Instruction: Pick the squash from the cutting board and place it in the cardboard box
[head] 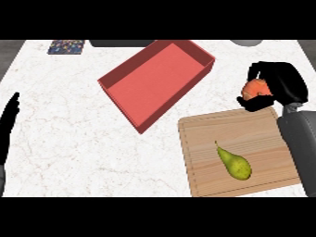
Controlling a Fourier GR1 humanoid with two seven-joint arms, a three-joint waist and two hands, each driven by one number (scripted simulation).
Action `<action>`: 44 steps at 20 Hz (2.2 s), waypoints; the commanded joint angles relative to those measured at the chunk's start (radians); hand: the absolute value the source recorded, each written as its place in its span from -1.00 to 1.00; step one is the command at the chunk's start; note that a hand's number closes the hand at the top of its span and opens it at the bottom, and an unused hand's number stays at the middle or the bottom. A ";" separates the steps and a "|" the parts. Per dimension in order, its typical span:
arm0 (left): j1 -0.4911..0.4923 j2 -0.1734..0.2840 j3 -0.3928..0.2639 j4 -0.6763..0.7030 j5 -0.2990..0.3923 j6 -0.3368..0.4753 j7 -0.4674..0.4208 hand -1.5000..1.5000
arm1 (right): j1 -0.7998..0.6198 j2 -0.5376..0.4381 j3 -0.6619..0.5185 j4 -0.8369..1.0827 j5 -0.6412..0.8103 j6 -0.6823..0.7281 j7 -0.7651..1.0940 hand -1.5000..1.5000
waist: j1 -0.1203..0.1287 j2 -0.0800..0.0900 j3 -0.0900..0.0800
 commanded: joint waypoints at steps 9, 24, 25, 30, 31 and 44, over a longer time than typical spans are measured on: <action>-0.038 0.026 0.041 0.053 0.011 -0.051 -0.024 0.00 | -0.168 0.133 0.041 -0.154 -0.078 0.095 0.047 1.00 | 0.014 0.006 0.000; -0.071 -0.052 -0.028 -0.008 -0.069 0.004 0.047 0.00 | -0.644 0.293 -0.140 0.401 -0.191 -0.013 0.155 1.00 | 0.046 0.018 0.000; 0.005 -0.021 0.007 -0.071 -0.017 -0.039 0.006 0.00 | -0.620 0.265 -0.168 0.445 -0.203 -0.037 0.112 1.00 | 0.060 0.019 0.001; -0.038 -0.026 0.010 0.055 -0.041 -0.028 -0.062 0.00 | -0.741 0.317 -0.175 0.620 -0.183 -0.131 0.135 1.00 | 0.066 0.028 -0.001; -0.093 -0.015 0.010 0.008 -0.022 -0.054 0.006 0.00 | -0.733 0.319 -0.189 0.646 -0.191 -0.171 0.101 1.00 | 0.069 0.029 0.000; -0.111 -0.035 -0.011 -0.004 -0.044 -0.042 0.020 0.00 | -0.770 0.303 -0.276 0.860 -0.225 -0.225 0.170 -1.00 | 0.109 0.049 0.001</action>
